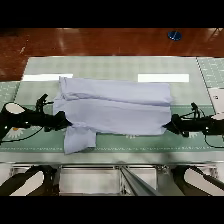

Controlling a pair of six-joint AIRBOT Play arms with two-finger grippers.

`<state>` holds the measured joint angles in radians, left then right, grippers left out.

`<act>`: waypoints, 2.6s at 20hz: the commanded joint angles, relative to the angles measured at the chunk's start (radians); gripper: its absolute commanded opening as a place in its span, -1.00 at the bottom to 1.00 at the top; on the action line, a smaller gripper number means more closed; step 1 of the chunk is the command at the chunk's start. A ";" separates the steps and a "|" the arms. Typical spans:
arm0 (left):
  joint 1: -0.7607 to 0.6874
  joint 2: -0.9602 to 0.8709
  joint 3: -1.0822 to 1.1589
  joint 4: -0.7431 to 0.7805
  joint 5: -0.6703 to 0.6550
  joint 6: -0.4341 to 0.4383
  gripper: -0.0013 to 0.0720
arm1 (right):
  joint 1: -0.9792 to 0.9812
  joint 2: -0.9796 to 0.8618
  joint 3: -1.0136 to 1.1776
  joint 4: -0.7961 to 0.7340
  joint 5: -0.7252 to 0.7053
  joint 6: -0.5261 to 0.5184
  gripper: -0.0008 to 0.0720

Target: Fold the shirts.

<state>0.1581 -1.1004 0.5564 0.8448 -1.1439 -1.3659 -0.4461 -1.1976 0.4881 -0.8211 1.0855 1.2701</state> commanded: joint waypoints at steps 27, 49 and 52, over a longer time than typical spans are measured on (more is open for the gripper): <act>-0.068 -0.993 1.384 0.016 -0.349 -0.150 0.42 | 0.039 -0.479 0.684 0.281 -0.071 -0.090 0.17; -0.239 -0.072 0.669 0.206 0.139 -0.097 0.41 | 0.140 -0.563 0.666 0.156 -0.057 0.015 0.11; -0.320 -0.091 0.645 0.206 0.162 -0.097 0.41 | 0.177 -0.554 0.700 0.168 -0.041 0.005 -0.91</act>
<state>-0.0895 -1.2026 1.2560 1.0565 -1.0157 -1.4658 -0.3164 -1.7466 1.1652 -0.6823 1.0412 1.2896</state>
